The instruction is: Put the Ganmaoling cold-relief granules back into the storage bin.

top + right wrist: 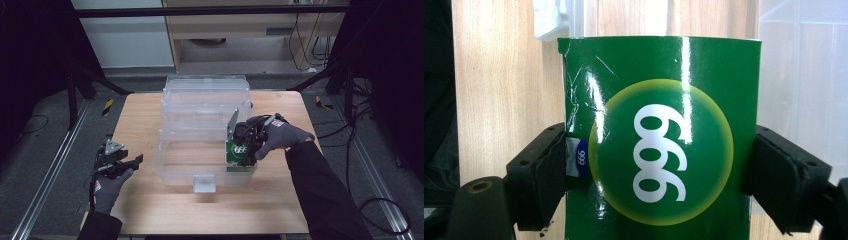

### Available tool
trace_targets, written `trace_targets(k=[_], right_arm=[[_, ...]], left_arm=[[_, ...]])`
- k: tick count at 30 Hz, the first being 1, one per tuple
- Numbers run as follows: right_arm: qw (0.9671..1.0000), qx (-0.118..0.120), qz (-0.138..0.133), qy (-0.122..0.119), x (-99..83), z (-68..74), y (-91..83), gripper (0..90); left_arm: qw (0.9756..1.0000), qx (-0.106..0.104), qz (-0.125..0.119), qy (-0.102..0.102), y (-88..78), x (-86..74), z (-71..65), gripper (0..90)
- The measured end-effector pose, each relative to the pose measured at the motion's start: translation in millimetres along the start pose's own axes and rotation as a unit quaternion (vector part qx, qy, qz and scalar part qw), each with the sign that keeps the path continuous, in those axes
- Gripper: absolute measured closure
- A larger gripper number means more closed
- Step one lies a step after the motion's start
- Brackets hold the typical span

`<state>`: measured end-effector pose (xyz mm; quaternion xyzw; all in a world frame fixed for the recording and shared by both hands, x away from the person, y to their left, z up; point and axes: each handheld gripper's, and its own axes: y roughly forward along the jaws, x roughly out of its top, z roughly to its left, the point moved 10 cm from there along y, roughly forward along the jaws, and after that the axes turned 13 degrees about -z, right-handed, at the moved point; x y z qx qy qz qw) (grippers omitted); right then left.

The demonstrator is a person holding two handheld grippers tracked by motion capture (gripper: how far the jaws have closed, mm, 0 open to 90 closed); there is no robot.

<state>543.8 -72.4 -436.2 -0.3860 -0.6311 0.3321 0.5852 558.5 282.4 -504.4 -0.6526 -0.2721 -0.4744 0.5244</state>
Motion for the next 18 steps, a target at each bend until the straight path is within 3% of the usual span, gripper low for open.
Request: trace_targets(k=[18], right_arm=[[1.0, -0.005, -0.003, -0.003, 3.4, -0.9, 1.8, 18.6]], left_arm=[[1.0, -0.001, 0.002, 0.002, 0.7, -0.9, -0.7, 35.9]])
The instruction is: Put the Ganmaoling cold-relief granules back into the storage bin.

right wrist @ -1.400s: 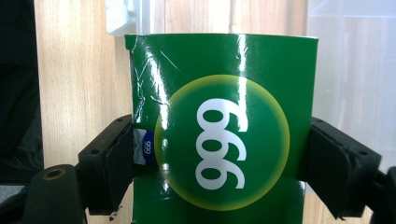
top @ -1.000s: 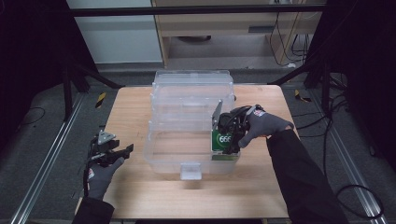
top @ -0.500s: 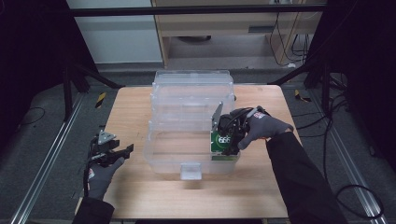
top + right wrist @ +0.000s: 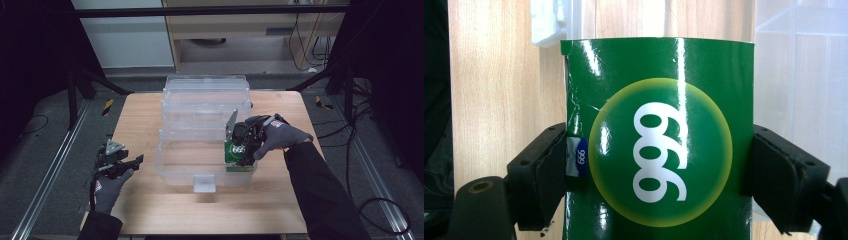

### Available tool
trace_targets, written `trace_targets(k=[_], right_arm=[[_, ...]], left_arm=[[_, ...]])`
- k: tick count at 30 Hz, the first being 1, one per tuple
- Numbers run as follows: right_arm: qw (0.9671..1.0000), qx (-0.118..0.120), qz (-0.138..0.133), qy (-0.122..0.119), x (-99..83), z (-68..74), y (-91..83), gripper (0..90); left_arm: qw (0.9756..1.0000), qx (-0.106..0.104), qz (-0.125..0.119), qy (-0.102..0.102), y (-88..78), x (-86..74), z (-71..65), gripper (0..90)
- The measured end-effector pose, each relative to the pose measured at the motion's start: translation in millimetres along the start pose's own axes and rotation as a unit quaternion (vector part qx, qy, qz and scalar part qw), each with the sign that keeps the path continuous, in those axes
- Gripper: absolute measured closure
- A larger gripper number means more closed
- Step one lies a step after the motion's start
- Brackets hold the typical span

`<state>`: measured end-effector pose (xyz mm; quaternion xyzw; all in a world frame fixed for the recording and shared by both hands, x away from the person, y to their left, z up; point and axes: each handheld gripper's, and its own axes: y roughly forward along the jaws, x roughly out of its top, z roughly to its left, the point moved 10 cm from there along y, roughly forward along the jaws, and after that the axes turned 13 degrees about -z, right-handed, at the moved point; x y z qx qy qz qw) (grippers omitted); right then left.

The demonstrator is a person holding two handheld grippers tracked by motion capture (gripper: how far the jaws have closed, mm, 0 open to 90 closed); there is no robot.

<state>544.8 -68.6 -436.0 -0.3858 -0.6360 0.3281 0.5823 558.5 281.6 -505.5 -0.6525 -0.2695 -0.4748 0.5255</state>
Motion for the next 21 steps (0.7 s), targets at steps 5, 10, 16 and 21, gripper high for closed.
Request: trace_targets(k=[5, 10, 16, 21], right_arm=[[1.0, -0.006, -0.003, -0.004, 0.6, 0.5, -1.3, 18.8], [0.9992, -0.023, -0.032, 0.0, 5.6, -6.0, -10.4, 18.9], [0.9998, -0.014, -0.012, -0.001, 1.4, -6.1, -3.2, 19.0], [0.9999, -0.009, -0.004, 0.002, -2.0, -6.2, 1.9, 18.9]], left_arm=[[1.0, 0.0, 0.0, 0.0, 0.2, 0.0, 0.1, 35.8], [1.0, 0.0, 0.001, 0.001, 0.5, -0.3, -0.5, 35.9], [1.0, 0.0, 0.0, 0.0, 0.2, -0.4, 0.1, 35.8], [1.0, 0.0, 0.001, 0.0, 0.4, -0.8, 0.2, 35.8]])
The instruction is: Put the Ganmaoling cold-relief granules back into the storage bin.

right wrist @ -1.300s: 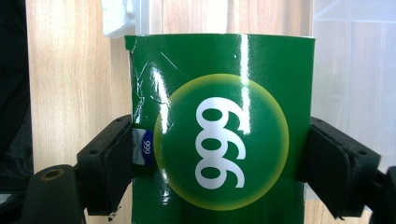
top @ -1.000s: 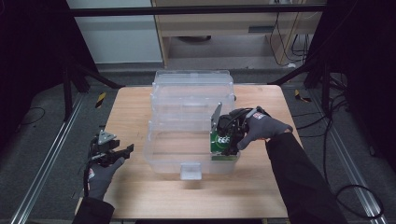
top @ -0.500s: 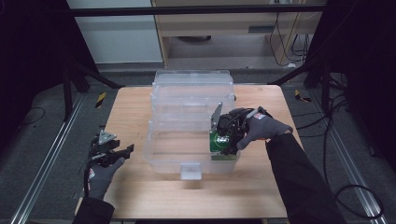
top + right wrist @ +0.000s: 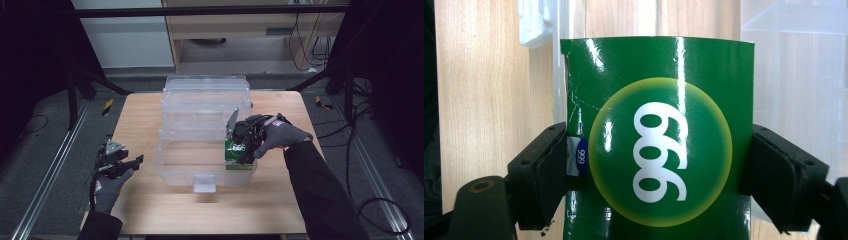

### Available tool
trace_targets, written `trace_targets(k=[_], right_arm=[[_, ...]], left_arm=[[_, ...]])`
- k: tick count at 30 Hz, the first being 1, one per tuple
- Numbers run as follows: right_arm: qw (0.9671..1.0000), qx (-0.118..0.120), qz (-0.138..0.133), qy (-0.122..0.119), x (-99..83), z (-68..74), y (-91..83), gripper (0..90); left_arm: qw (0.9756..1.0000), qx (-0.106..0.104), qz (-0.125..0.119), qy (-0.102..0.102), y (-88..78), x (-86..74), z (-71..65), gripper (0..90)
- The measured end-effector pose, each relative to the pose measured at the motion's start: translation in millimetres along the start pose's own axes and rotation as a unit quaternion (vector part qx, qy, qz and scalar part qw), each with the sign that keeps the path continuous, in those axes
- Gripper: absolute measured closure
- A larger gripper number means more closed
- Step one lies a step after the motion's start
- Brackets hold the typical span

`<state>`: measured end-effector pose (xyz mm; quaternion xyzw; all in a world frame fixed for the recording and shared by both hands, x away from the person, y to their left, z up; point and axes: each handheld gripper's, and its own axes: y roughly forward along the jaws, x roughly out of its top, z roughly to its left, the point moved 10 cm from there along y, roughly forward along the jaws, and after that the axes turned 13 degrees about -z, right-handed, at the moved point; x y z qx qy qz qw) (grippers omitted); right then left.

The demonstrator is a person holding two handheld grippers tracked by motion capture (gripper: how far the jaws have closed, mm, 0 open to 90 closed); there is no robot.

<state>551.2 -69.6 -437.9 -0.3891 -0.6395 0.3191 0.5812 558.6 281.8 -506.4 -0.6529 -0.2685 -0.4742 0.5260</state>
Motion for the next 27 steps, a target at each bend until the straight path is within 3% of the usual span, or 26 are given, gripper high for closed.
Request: trace_targets(k=[7, 14, 22, 27], right_arm=[[0.9999, 0.002, 0.014, 0.003, -5.6, -0.2, 7.1, 19.0], [0.9999, -0.004, 0.006, 0.009, -8.6, -1.0, 7.4, 19.0], [0.9995, -0.005, 0.029, -0.008, -9.5, 0.2, 14.0, 19.0], [0.9996, 0.0, 0.027, -0.011, -12.6, 1.5, 18.2, 19.2]], left_arm=[[1.0, 0.0, 0.0, 0.0, -0.1, 0.1, 0.2, 35.8], [1.0, 0.001, 0.002, 0.002, 0.9, -0.9, -0.4, 35.8], [1.0, -0.001, 0.003, 0.003, 0.8, -1.4, -0.7, 35.7], [1.0, 0.0, 0.006, 0.004, 1.0, -2.3, 0.3, 35.7]])
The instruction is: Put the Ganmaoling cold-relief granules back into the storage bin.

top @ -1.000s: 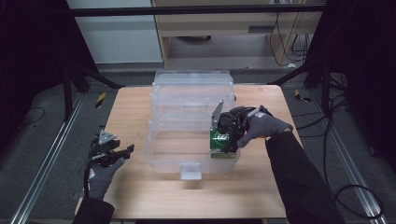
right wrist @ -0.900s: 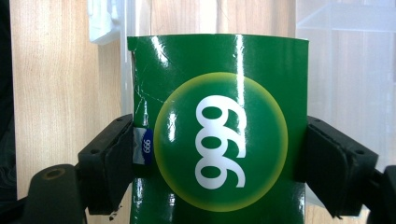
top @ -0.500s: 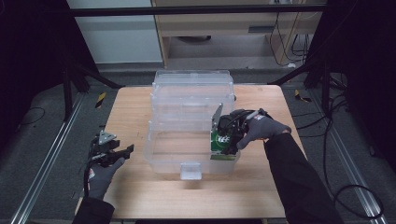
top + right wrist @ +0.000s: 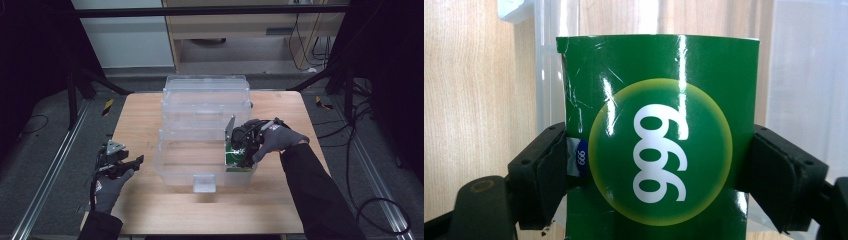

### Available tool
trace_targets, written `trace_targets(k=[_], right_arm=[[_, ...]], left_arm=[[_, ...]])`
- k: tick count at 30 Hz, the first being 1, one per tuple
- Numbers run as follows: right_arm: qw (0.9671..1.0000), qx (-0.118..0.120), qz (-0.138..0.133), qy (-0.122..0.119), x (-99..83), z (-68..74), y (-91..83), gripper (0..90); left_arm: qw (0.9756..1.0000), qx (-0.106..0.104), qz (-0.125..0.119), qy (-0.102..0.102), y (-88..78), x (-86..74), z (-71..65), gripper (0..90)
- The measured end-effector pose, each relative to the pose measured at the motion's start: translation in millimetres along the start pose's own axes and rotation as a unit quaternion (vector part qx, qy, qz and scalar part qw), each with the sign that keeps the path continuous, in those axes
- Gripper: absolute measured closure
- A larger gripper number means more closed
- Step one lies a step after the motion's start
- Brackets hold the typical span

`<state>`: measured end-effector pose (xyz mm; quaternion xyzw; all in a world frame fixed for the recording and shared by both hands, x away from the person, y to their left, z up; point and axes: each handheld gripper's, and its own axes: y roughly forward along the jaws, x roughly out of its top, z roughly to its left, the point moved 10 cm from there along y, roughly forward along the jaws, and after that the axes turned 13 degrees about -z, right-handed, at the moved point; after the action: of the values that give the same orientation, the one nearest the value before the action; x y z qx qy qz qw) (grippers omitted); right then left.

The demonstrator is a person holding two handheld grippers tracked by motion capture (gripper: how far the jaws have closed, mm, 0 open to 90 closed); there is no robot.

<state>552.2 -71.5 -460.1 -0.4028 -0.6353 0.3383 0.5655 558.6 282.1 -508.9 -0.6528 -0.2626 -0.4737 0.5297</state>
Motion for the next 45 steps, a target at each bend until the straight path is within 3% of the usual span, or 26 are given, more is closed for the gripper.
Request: trace_targets(k=[7, 13, 18, 31, 37, 45], right_arm=[[0.9999, 0.008, 0.006, -0.014, -1.8, 2.8, 1.1, 19.3], [0.9998, 0.018, 0.005, -0.001, -2.7, 4.7, 3.2, 18.9], [0.9999, 0.014, -0.005, 0.003, -2.5, 4.7, 1.4, 17.9], [0.9998, -0.003, 0.017, 0.013, -8.7, 5.3, 15.4, 14.6], [0.9987, -0.002, -0.039, 0.034, -1.2, 7.1, 4.3, 11.2], [0.9945, -0.05, -0.075, 0.053, 4.0, 4.3, -18.8, 11.8]], left_arm=[[1.0, 0.0, -0.002, 0.0, 0.0, 0.8, -1.3, 35.7], [1.0, 0.0, -0.001, 0.001, -0.1, 0.5, -1.0, 35.7], [1.0, 0.0, -0.001, 0.001, 0.7, -0.1, -1.5, 35.6], [1.0, 0.0, 0.0, 0.001, 0.3, -0.3, -1.0, 35.5], [1.0, 0.001, 0.0, -0.001, 1.0, -0.8, -0.9, 35.5], [1.0, 0.001, -0.004, -0.002, -1.2, 1.2, 0.2, 35.5]])
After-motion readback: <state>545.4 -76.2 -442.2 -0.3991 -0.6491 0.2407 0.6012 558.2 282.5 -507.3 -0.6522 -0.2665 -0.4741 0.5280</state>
